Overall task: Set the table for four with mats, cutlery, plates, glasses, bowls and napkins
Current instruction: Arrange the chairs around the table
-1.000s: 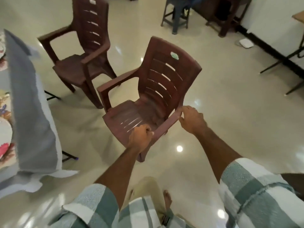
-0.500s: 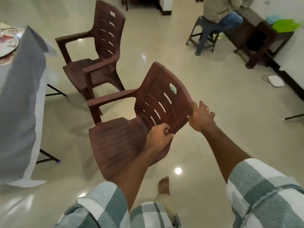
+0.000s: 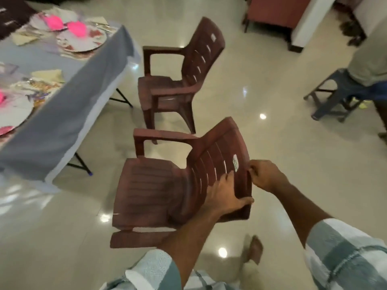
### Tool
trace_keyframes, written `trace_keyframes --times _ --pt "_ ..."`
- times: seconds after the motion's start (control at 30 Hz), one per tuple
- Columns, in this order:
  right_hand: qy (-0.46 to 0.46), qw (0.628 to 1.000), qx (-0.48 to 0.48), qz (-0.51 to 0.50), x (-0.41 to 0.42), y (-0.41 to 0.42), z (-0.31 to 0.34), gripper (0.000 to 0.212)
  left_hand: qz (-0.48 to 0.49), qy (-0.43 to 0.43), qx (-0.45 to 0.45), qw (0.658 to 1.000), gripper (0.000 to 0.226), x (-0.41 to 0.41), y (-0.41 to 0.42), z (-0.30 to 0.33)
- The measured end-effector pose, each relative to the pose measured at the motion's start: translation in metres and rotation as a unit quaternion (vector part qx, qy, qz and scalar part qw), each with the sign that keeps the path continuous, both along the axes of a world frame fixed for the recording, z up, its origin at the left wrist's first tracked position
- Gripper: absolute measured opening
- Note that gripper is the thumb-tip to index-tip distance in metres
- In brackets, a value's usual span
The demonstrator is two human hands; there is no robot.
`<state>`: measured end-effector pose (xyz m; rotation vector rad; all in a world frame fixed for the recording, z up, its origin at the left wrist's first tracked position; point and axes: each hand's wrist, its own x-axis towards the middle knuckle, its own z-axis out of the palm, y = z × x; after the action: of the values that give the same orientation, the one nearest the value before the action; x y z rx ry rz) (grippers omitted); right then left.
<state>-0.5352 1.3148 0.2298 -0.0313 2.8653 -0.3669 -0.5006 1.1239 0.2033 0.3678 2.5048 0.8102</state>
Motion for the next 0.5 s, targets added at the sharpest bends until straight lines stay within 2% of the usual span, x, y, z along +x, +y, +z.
trace_keyframes --times 0.07,0.13,0.2,0.27,0.37,0.5 --pt "0.048 0.986 0.065 0.147 -0.041 0.010 -0.003 0.025 0.035 0.001 0.000 0.999 0.112 -0.009 0.022 0.001" --pt "0.066 0.936 0.167 0.304 -0.079 0.020 -0.004 0.033 0.047 -0.001 -0.006 0.999 0.097 -0.021 0.038 0.002" --pt "0.041 0.877 0.226 0.422 -0.109 0.030 -0.011 0.049 0.049 0.001 -0.024 0.999 0.070 -0.029 0.046 0.001" --pt "0.037 0.835 0.250 0.488 -0.127 0.037 -0.021 0.057 0.091 -0.015 -0.031 0.995 0.056 -0.022 0.054 0.003" --pt "0.077 0.788 0.242 0.561 -0.135 0.039 -0.038 0.041 0.159 -0.056 -0.097 0.981 0.065 0.003 0.072 0.011" --pt "0.140 0.759 0.172 0.613 -0.151 0.046 -0.040 0.031 0.280 -0.074 -0.203 0.935 0.050 0.028 0.108 0.013"
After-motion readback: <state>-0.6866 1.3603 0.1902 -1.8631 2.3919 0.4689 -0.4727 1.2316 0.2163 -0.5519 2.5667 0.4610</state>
